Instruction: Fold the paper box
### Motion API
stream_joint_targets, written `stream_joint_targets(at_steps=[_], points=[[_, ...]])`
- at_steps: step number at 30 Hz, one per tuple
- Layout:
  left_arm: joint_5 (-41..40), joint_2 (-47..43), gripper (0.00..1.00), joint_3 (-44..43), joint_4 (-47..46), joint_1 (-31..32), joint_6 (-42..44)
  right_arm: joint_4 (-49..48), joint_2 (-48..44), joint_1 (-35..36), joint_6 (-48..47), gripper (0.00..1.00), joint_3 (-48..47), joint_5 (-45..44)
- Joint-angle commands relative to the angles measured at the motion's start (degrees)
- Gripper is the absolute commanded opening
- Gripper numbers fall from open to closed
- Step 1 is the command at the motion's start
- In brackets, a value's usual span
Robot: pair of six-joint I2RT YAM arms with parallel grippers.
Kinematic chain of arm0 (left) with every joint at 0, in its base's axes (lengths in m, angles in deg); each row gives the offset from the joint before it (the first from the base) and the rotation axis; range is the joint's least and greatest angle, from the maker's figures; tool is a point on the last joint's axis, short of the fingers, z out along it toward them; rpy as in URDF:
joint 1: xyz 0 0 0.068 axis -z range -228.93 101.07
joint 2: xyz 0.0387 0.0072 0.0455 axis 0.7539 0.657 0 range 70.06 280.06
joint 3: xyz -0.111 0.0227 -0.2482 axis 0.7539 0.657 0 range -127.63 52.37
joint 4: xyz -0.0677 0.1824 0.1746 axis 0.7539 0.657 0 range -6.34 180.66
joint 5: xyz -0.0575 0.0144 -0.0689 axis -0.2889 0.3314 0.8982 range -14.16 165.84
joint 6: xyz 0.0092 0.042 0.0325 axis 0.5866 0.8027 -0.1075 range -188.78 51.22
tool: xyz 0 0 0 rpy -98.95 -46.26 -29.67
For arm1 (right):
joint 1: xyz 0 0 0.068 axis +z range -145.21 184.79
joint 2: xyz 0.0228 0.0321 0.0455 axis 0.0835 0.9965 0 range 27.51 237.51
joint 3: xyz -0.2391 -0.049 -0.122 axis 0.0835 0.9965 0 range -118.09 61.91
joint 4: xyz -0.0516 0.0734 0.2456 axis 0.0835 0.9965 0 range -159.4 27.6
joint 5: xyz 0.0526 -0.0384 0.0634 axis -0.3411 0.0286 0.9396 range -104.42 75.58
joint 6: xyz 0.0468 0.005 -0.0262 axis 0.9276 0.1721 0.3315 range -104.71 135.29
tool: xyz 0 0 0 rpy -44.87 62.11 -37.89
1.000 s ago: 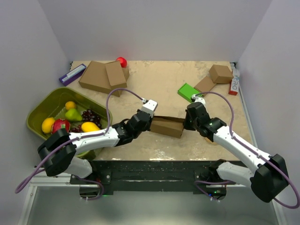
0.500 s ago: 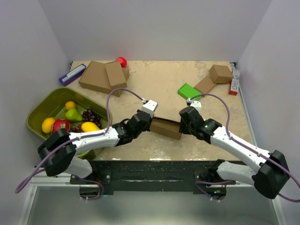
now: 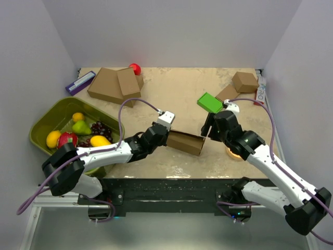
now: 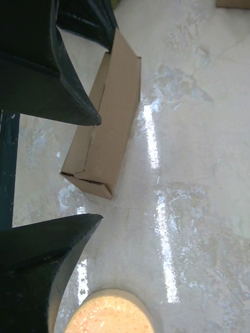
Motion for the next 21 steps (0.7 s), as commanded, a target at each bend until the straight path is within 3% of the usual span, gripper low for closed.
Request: stream_joint_targets(at_steps=[1, 5, 12, 21], points=[[2.26, 1.41, 0.0, 0.22, 5.52, 0.55, -0.59, -6.26, 0.54, -0.42, 2.07, 0.7, 2.2, 0.06], [2.52, 1.58, 0.0, 0.22, 5.52, 0.63, -0.67, -6.98, 2.39, -0.42, 2.34, 0.65, 3.78, 0.67], [2.52, 1.67, 0.0, -0.31, 5.95, 0.55, -0.67, -7.94, -0.16, 2.65, 6.72, 0.47, 9.23, 2.7], [3.31, 1.93, 0.0, -0.4, 5.87, 0.55, -0.76, -8.56, 1.33, 9.6, 13.41, 0.4, 13.1, -3.19]])
